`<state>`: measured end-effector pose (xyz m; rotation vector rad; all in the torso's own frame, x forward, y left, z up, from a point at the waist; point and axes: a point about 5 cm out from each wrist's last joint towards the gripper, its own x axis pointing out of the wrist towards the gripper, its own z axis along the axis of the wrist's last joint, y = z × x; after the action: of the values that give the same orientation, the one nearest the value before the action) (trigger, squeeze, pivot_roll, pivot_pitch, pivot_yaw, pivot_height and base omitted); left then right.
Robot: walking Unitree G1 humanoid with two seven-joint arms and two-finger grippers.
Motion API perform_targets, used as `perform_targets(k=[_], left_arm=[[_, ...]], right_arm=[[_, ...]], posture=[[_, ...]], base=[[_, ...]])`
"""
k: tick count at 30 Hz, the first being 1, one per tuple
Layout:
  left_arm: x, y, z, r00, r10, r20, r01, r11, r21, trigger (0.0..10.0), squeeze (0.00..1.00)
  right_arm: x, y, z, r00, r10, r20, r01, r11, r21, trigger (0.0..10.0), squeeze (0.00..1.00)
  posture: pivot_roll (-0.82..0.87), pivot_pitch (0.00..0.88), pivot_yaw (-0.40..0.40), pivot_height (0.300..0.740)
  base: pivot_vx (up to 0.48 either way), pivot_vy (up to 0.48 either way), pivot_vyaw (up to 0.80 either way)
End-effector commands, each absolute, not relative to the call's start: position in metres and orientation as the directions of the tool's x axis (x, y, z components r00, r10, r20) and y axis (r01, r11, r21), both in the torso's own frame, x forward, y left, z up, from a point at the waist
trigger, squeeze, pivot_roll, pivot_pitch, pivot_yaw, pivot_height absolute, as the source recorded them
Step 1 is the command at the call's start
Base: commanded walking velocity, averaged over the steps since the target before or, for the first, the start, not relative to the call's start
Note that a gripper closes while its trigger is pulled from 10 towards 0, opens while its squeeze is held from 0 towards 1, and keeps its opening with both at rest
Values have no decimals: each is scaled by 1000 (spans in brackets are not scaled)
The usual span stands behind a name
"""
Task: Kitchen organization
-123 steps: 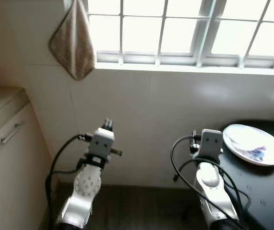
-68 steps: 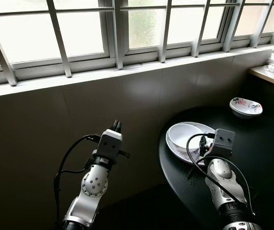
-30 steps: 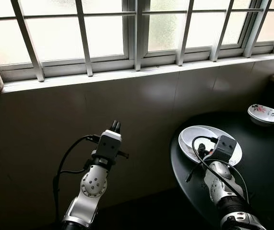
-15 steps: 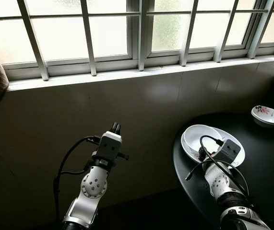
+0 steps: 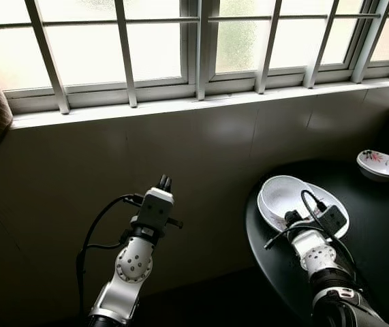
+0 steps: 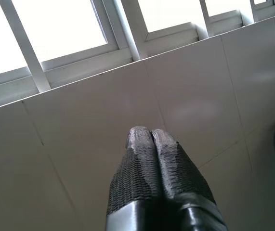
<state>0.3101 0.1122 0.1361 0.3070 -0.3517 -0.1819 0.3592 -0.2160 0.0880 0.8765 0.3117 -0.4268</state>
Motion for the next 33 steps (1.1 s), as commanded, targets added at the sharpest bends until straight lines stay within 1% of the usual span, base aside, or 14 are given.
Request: perform_targets(k=[1, 4, 12, 19, 23, 24, 25, 26, 27, 30, 31, 33], left_arm=[[310, 113, 132, 928, -227, 297, 122, 934, 335, 10000, 0], [310, 114, 130, 929, -228, 290, 123, 933, 339, 10000, 0], [309, 114, 128, 932, -228, 282, 125, 931, 342, 10000, 0], [309, 114, 128, 933, -226, 279, 123, 931, 344, 10000, 0], [310, 115, 127, 934, -224, 278, 121, 931, 346, 10000, 0], [310, 115, 127, 934, -224, 278, 120, 931, 345, 10000, 0], [310, 115, 127, 934, -223, 278, 120, 931, 345, 10000, 0], [310, 115, 127, 934, -223, 278, 120, 931, 345, 10000, 0], [310, 115, 127, 935, -222, 278, 119, 932, 344, 10000, 0], [310, 115, 127, 935, -221, 279, 118, 932, 343, 10000, 0], [310, 116, 127, 935, -220, 279, 117, 932, 342, 10000, 0], [310, 116, 126, 935, -219, 279, 117, 932, 342, 10000, 0]], right_arm=[[359, -211, 83, 860, -203, -468, 500, 514, 696, 0, 0], [360, -212, 84, 855, -202, -477, 510, 487, 709, 0, 0], [360, -214, 87, 852, -219, -476, 520, 460, 719, 0, 0], [363, -216, 96, 870, -252, -425, 494, 464, 735, 0, 0], [368, -219, 119, 913, -310, -264, 398, 539, 743, 0, 0], [369, -218, 127, 929, -315, -197, 356, 607, 710, 0, 0], [370, -214, 145, 950, -307, -53, 276, 751, 600, 0, 0], [370, -214, 145, 950, -307, -53, 276, 751, 600, 0, 0], [369, -205, 162, 959, -269, 85, 197, 854, 481, 0, 0], [365, -195, 176, 952, -225, 206, 136, 918, 372, 0, 0], [362, -185, 180, 953, -168, 252, 84, 946, 312, 0, 0], [361, -178, 181, 955, -124, 268, 46, 959, 279, 0, 0]], posture=[[24, 0, -5, 740], [20, 0, -1, 740], [21, 0, -1, 740], [21, 0, -3, 740], [22, 0, -3, 740], [21, 0, -3, 740], [21, 0, -3, 740], [21, 0, -3, 740], [19, 0, -4, 740], [18, 0, -4, 740], [18, 0, -4, 740], [18, 0, -4, 740]], base=[[0, 0, 0], [0, 0, 0], [0, 0, 0], [0, 0, 0], [0, 0, 0], [0, 0, 0], [0, 0, 0], [0, 0, 0], [0, 0, 0], [0, 0, 0], [0, 0, 0], [0, 0, 0]])
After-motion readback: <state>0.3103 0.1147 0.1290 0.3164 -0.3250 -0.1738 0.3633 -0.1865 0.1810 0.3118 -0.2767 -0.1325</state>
